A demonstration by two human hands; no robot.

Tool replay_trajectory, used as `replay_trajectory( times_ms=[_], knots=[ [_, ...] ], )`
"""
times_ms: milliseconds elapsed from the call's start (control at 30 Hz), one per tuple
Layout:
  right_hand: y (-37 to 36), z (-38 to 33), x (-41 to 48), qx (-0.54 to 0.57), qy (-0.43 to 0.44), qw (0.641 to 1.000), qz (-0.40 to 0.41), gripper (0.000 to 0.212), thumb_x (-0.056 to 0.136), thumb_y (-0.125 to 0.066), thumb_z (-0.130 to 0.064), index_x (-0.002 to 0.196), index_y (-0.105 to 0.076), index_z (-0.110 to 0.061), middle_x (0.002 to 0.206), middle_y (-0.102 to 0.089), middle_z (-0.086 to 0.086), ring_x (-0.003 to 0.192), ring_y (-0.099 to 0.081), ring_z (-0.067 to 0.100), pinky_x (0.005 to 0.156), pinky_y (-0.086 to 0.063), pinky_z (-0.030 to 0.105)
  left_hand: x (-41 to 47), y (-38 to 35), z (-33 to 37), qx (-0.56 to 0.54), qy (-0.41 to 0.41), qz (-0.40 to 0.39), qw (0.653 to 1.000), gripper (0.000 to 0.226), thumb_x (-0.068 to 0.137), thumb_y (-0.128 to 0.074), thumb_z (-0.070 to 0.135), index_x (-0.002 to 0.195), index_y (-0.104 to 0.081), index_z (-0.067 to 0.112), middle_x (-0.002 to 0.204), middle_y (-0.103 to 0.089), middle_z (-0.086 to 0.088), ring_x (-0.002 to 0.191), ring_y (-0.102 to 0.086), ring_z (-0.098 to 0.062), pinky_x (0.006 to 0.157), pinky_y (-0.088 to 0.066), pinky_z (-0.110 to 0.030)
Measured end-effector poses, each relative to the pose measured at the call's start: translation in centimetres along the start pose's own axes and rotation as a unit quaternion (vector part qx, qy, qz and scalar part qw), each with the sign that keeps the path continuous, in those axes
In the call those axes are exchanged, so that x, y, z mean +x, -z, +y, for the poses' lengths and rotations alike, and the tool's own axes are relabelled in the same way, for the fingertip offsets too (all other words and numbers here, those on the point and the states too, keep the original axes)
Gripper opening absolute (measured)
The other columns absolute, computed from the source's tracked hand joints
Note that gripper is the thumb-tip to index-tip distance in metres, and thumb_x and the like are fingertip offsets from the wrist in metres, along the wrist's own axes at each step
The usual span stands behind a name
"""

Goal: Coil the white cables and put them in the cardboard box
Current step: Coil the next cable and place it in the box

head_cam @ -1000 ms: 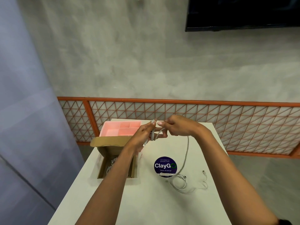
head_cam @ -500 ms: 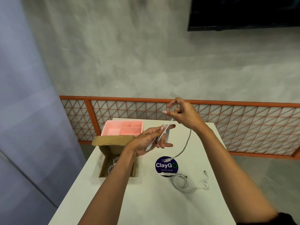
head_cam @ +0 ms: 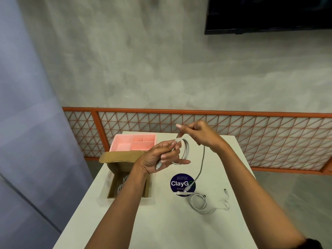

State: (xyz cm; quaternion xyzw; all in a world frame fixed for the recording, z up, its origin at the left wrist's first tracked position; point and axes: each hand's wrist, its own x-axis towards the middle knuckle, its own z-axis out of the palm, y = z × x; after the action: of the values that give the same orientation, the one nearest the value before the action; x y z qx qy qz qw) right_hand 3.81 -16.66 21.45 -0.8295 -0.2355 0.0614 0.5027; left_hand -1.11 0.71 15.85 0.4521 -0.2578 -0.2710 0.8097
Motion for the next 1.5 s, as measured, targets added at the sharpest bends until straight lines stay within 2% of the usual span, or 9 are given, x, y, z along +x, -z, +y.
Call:
replay_trajectory(
  times_ms=[100,267,400,600,967,1133,1267,1367,1500],
  knots=[
    [-0.1,0.3,-0.4,0.033,-0.039,0.997,-0.054,0.063,0.09,-0.045,-0.061,0.06,-0.048,-0.004,0.047,-0.026,-0.001,0.044,-0.022,0.011,0.055,-0.026,0.023,-0.2,0.2,0.3,-0.017,-0.012,0.003,1.0,0.016,0.096,-0.052,0.024,0.084,-0.058,0.015,0.053,-0.05,0.014,0.045,-0.045,0.002,0.086,-0.049,-0.026],
    [-1.0,0.5,-0.8,0.109,-0.076,0.986,-0.098,0.063,0.093,-0.031,-0.062,0.057,-0.051,-0.015,0.052,-0.02,-0.001,0.052,-0.015,0.014,0.05,-0.019,0.023,0.0,0.6,0.2,-0.04,-0.034,0.036,0.998,0.023,0.095,-0.053,0.026,0.076,-0.055,0.014,0.056,-0.047,0.009,0.05,-0.044,-0.004,0.086,-0.048,-0.027],
    [-1.7,0.5,-0.5,0.148,-0.079,0.984,-0.062,0.057,0.093,-0.027,-0.064,0.06,-0.038,-0.019,0.055,-0.04,-0.003,0.048,-0.02,0.011,0.048,-0.018,0.023,0.6,0.7,0.2,-0.013,-0.069,0.171,0.983,0.032,0.092,-0.049,0.033,0.066,-0.055,0.016,0.055,-0.038,0.005,0.054,-0.042,-0.01,0.078,-0.051,-0.027],
    [-3.2,0.5,0.3,0.165,-0.125,0.977,0.043,0.054,0.091,-0.035,-0.065,0.058,-0.03,-0.024,0.052,-0.025,-0.007,0.047,-0.018,0.009,0.048,-0.017,0.025,2.0,-0.4,0.3,0.072,-0.108,0.334,0.934,0.038,0.101,-0.035,0.033,0.08,-0.054,0.007,0.05,-0.031,0.006,0.047,-0.034,-0.007,0.054,-0.042,-0.021],
    [-4.7,1.3,0.7,0.19,-0.179,0.943,0.205,0.05,0.086,-0.058,-0.048,0.052,-0.037,-0.017,0.047,-0.034,-0.005,0.046,-0.03,0.013,0.051,-0.026,0.026,3.6,-2.1,-0.8,0.206,-0.114,0.382,0.894,0.037,0.1,-0.039,0.038,0.067,-0.042,0.022,0.057,-0.018,0.006,0.047,-0.018,-0.006,0.041,-0.02,-0.016],
    [-3.9,1.2,0.3,0.204,-0.151,0.955,0.153,0.05,0.091,-0.053,-0.048,0.052,-0.044,-0.017,0.045,-0.041,-0.003,0.043,-0.03,0.01,0.045,-0.024,0.022,3.7,-2.1,-0.6,0.233,-0.133,0.385,0.883,0.033,0.101,-0.04,0.036,0.071,-0.051,0.027,0.055,-0.022,0.007,0.046,-0.022,-0.006,0.042,-0.024,-0.017],
    [-2.7,2.4,-0.2,0.159,-0.089,0.981,0.071,0.056,0.093,-0.04,-0.059,0.08,-0.067,-0.011,0.064,-0.055,0.0,0.049,-0.032,0.008,0.05,-0.029,0.019,3.2,-1.1,0.1,0.232,-0.136,0.398,0.877,0.031,0.099,-0.043,0.037,0.073,-0.051,0.024,0.055,-0.026,0.008,0.046,-0.024,-0.005,0.043,-0.026,-0.016],
    [-1.3,4.1,-0.7,0.146,-0.043,0.987,0.044,0.039,0.097,-0.046,-0.042,0.101,-0.069,-0.01,0.077,-0.053,-0.004,0.057,-0.037,0.008,0.057,-0.035,0.018,2.7,-0.3,0.8,0.227,-0.141,0.409,0.872,0.031,0.099,-0.042,0.037,0.074,-0.049,0.021,0.057,-0.023,0.007,0.046,-0.023,-0.006,0.042,-0.024,-0.016],
    [-0.9,6.6,-1.2,0.09,-0.023,0.996,0.015,0.026,0.099,-0.048,-0.026,0.099,-0.069,-0.01,0.087,-0.061,-0.004,0.079,-0.055,0.008,0.074,-0.042,0.014,2.3,0.3,1.7,0.195,-0.149,0.416,0.876,0.032,0.101,-0.04,0.033,0.071,-0.044,0.021,0.053,-0.024,0.01,0.043,-0.023,-0.003,0.04,-0.023,-0.015]
  ],
)
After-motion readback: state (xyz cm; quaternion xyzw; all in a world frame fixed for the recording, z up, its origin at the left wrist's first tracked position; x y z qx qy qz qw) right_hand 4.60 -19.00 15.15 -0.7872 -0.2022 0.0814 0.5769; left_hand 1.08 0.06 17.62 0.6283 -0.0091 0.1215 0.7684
